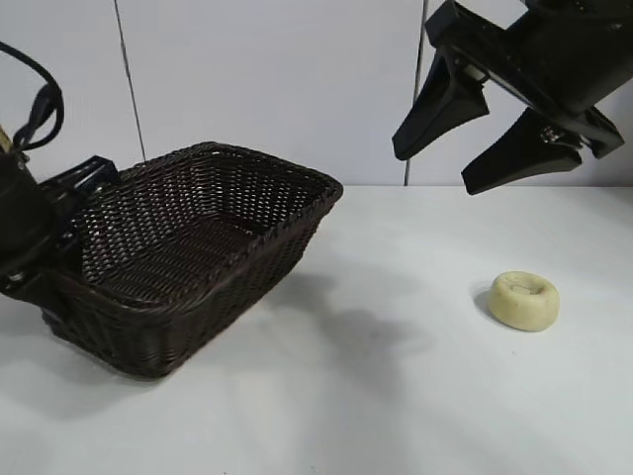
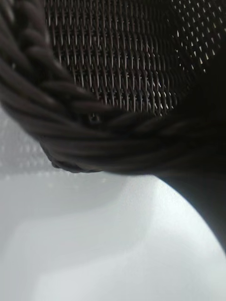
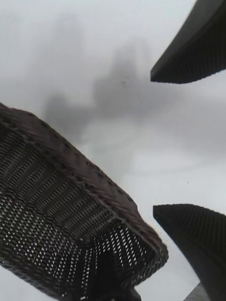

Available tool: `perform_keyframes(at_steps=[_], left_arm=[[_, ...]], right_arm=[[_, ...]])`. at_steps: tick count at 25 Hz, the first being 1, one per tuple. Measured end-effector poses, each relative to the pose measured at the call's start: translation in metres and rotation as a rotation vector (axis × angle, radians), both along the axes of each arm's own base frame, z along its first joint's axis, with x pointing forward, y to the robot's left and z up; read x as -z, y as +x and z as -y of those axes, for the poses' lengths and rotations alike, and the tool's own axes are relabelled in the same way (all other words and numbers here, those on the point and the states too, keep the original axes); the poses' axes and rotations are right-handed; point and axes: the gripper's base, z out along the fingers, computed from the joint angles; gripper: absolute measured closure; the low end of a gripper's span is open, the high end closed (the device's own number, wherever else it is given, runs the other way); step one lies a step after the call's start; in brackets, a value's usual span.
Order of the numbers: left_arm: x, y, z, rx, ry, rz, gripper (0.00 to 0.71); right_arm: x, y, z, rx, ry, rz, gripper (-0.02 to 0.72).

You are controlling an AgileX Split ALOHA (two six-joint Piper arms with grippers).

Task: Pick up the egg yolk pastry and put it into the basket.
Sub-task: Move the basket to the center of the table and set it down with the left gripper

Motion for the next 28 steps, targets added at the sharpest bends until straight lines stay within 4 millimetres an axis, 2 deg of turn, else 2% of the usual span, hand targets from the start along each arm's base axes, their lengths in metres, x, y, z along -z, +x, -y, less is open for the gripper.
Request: perform_keyframes(at_steps=[3, 7, 14, 17, 23, 28], left_arm=[[-0.005, 0.001, -0.011, 0.078, -0.013, 0.004, 0.61], [-0.014, 0.008, -0.017, 0.264, -0.011, 0.034, 0.61], [-0.045, 0.028, -0.013, 0.633, 0.045, 0.129, 0.61], [-0.05, 0.04, -0.008, 0.771, 0.056, 0.109, 0.61], [-0.038, 0.07, 0.004, 0.992, 0.047, 0.068, 0.61], [-0.021, 0.086, 0.012, 1.06, 0.004, 0.066, 0.61]], right_arm=[[0.0, 0.0, 0.0, 0.0, 0.0, 0.0, 0.185], [0.0, 0.0, 0.0, 0.0, 0.0, 0.0, 0.185], [0.0, 0.0, 0.0, 0.002, 0.001, -0.002, 0.185], [0.0, -0.001, 0.0, -0.004, 0.001, -0.009, 0.185], [0.0, -0.001, 0.0, -0.008, 0.002, -0.015, 0.185], [0.0, -0.001, 0.0, -0.008, 0.002, -0.015, 0.185]])
